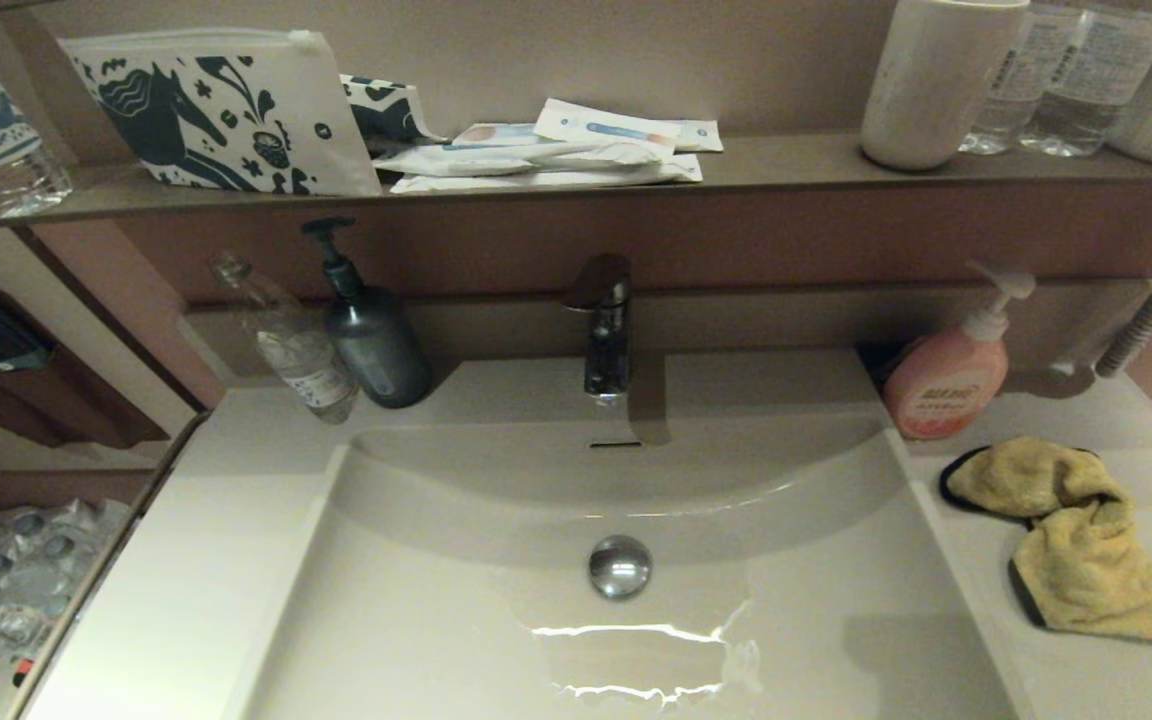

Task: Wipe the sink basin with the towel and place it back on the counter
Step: Pick up the cloth

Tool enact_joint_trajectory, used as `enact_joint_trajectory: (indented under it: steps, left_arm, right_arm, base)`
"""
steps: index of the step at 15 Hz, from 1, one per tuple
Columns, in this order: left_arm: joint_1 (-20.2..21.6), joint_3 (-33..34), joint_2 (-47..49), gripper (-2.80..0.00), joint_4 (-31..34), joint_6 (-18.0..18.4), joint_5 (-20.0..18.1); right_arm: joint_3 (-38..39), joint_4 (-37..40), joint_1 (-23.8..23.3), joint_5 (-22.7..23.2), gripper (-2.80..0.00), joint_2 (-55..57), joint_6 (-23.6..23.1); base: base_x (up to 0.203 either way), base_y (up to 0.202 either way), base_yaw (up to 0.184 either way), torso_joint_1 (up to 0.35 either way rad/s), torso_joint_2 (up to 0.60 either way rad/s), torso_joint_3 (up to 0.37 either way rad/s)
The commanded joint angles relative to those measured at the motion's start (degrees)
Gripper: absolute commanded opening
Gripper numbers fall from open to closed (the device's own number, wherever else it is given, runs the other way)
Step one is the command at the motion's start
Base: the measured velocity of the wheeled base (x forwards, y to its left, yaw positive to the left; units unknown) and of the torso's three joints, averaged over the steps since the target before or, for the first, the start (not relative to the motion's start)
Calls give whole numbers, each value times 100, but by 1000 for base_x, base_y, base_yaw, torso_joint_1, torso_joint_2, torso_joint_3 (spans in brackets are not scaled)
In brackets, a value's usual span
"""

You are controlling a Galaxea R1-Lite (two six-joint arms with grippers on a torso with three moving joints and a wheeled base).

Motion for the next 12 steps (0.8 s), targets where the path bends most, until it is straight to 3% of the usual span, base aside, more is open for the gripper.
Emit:
enact_joint_trajectory:
  steps: [1,12]
  left_arm:
    - [2,0,10,-280,4,-55,5]
    - [-2,0,10,-280,4,-67,5]
  right_arm:
    - [2,-1,1,1,-280,9,0]
    - [-15,22,0,-17,-280,9,-40]
  base:
    - [0,0,0,0,0,0]
    - [0,0,0,0,0,0]
